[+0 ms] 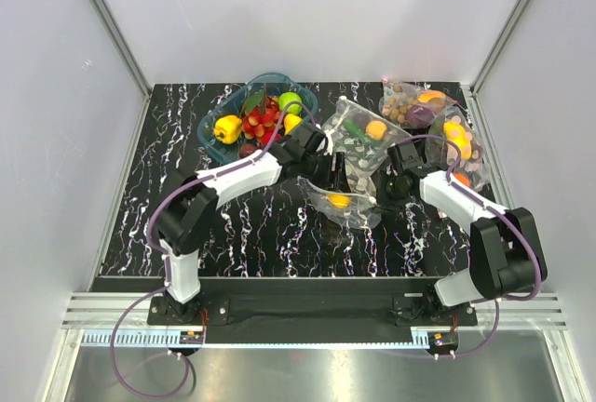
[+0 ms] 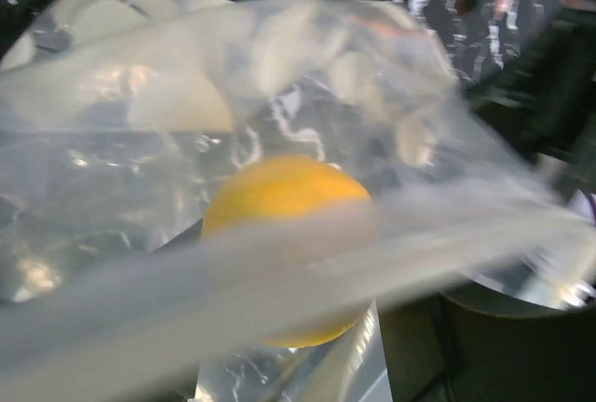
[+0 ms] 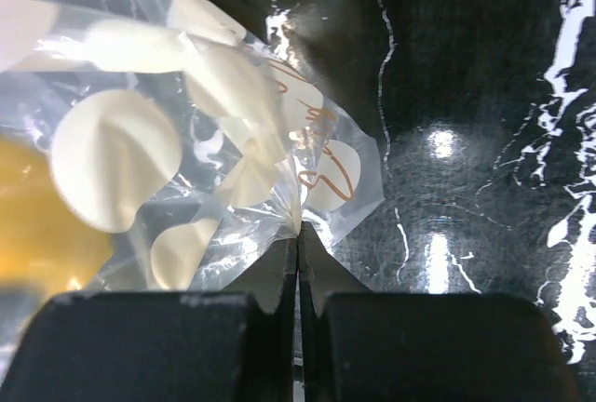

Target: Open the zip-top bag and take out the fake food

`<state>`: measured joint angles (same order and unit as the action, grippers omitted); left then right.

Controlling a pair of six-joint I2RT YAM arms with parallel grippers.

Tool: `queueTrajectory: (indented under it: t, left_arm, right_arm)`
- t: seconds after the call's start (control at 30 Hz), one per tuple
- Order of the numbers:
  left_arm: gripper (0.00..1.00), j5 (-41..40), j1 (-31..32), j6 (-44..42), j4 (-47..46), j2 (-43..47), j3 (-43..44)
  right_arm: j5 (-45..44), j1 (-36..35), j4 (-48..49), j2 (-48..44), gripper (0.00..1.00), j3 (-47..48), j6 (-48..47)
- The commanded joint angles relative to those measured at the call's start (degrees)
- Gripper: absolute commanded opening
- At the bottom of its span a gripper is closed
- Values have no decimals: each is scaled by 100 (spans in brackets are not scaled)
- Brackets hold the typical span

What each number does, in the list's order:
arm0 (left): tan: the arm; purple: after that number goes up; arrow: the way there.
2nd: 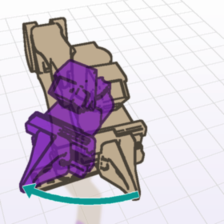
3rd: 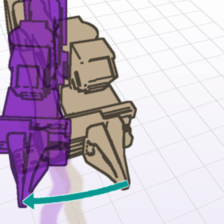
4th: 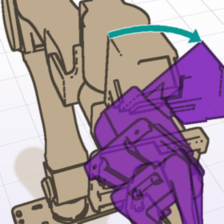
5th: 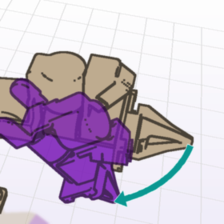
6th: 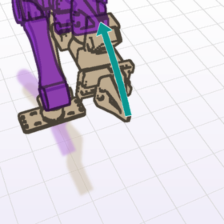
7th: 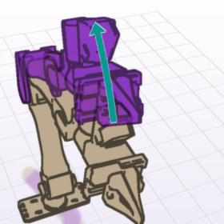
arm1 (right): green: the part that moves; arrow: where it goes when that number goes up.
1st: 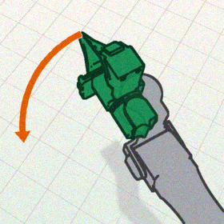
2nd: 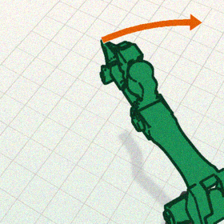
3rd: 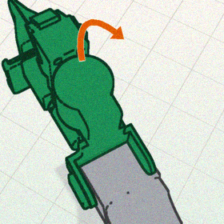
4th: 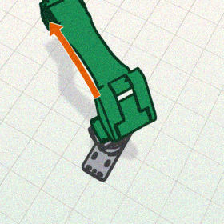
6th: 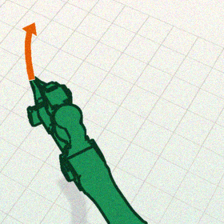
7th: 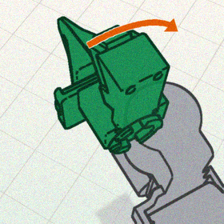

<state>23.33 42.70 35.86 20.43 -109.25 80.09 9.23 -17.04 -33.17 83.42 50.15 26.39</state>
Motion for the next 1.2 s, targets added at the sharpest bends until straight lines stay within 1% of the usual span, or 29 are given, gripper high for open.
queueTrajectory:
  t: [0.0,0.2,0.57,0.73,0.87,1.0,1.07,1.17]
  left_arm:
    - [25,268,-25,-26,14,405,225]
    - [25,356,-95,26,102,589,559]
    - [26,637,-200,325,-214,598,1078]
    - [26,944,-314,694,-635,844,885]
    - [26,1138,-367,905,-750,1002,955]
    - [26,1428,-411,888,-795,1090,1008]
    - [26,1534,-403,853,-786,1204,895]
    - [26,1595,-473,722,-865,1519,824]
  right_arm:
    - [-317,-10,-155,34,0,188,-82]
    - [-370,-10,-137,148,0,188,-143]
    - [-256,-10,-102,131,0,144,-143]
    - [-299,-10,-120,148,0,170,-152]
    - [-291,-10,-128,201,0,197,-152]
    - [-247,-10,-85,280,0,232,-152]
    - [-247,-10,-85,280,0,258,-152]
    - [-255,-10,-111,289,0,320,-143]
